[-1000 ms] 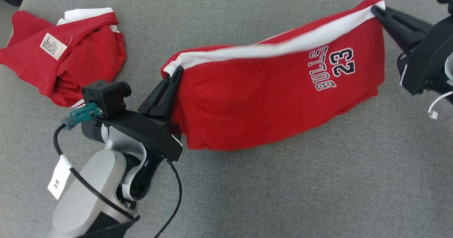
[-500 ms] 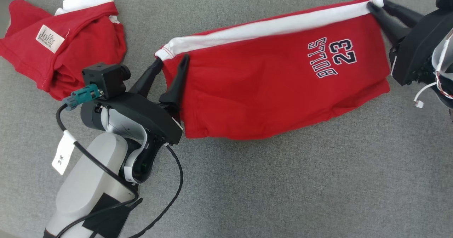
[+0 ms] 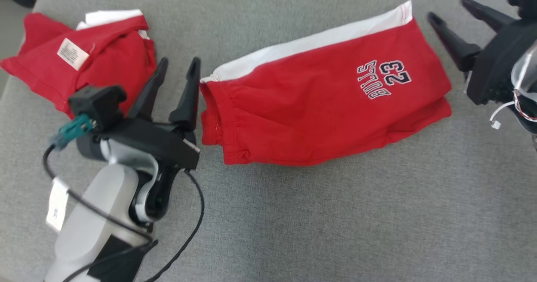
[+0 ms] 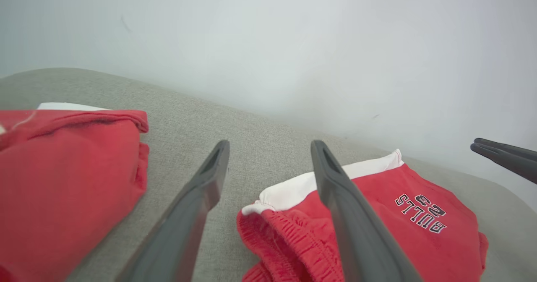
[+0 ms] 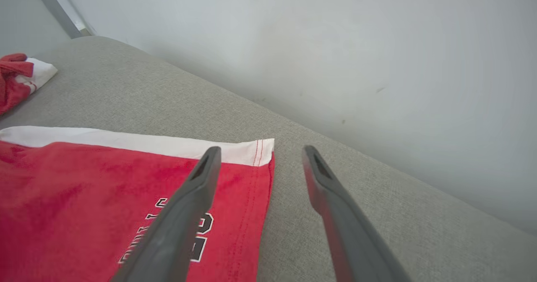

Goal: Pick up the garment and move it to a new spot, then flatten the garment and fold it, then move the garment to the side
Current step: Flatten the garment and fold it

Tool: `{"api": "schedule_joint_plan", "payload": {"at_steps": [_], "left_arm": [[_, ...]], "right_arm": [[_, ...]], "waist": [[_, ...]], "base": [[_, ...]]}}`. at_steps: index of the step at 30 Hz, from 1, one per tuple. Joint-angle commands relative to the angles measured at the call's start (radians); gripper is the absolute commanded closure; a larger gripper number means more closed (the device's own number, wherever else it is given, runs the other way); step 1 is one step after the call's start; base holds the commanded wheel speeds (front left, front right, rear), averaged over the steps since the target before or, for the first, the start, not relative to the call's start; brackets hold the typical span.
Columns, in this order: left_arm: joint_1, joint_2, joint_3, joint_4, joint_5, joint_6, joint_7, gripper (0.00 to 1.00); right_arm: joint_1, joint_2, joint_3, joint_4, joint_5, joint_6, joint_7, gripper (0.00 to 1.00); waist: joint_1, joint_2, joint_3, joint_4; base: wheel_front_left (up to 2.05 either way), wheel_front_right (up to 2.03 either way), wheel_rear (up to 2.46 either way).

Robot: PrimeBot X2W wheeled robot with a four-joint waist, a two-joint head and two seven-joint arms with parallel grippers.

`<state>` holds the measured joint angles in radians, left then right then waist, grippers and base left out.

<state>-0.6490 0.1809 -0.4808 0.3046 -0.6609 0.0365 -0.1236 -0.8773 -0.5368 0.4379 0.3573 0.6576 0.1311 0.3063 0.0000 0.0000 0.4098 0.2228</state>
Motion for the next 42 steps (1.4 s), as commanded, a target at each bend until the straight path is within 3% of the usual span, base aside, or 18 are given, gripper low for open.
{"api": "schedule_joint_plan", "payload": {"at_steps": [1,8,14,21,28,42], "left_arm": [[0.016,0.011,0.008,-0.01,-0.004,0.005,-0.012,0.0],[0.146,0.035,0.059,-0.121,-0.01,0.014,-0.115,0.0],[0.279,0.058,0.082,-0.2,0.0,0.001,-0.135,0.0],[0.416,0.08,0.064,-0.261,0.019,0.016,-0.139,0.0],[0.534,0.094,0.051,-0.304,0.023,0.042,-0.139,0.0],[0.573,0.108,0.006,-0.325,0.031,0.017,-0.125,0.0]], "right_arm": [[0.017,0.004,-0.012,0.005,-0.009,-0.001,-0.008,0.0],[0.129,0.101,-0.151,0.05,-0.104,-0.001,-0.079,0.0],[0.242,0.196,-0.253,0.084,-0.166,-0.001,-0.111,0.0],[0.343,0.292,-0.36,0.15,-0.218,-0.001,-0.07,0.0],[0.389,0.332,-0.463,0.203,-0.295,-0.001,-0.018,0.0],[0.371,0.378,-0.662,0.296,-0.446,-0.001,0.02,0.0]], "waist": [[0.0,0.0,-0.032,-0.004],[0.0,0.0,-0.151,-0.015],[0.0,0.0,-0.249,-0.021],[0.0,0.0,-0.321,-0.018],[0.0,0.0,-0.352,0.006],[0.0,0.0,-0.309,0.088]], "base": [[0.0,0.0,0.0],[0.0,0.0,0.0],[0.0,0.0,0.0],[0.0,0.0,0.0],[0.0,0.0,0.0],[0.0,0.0,0.0]]}}
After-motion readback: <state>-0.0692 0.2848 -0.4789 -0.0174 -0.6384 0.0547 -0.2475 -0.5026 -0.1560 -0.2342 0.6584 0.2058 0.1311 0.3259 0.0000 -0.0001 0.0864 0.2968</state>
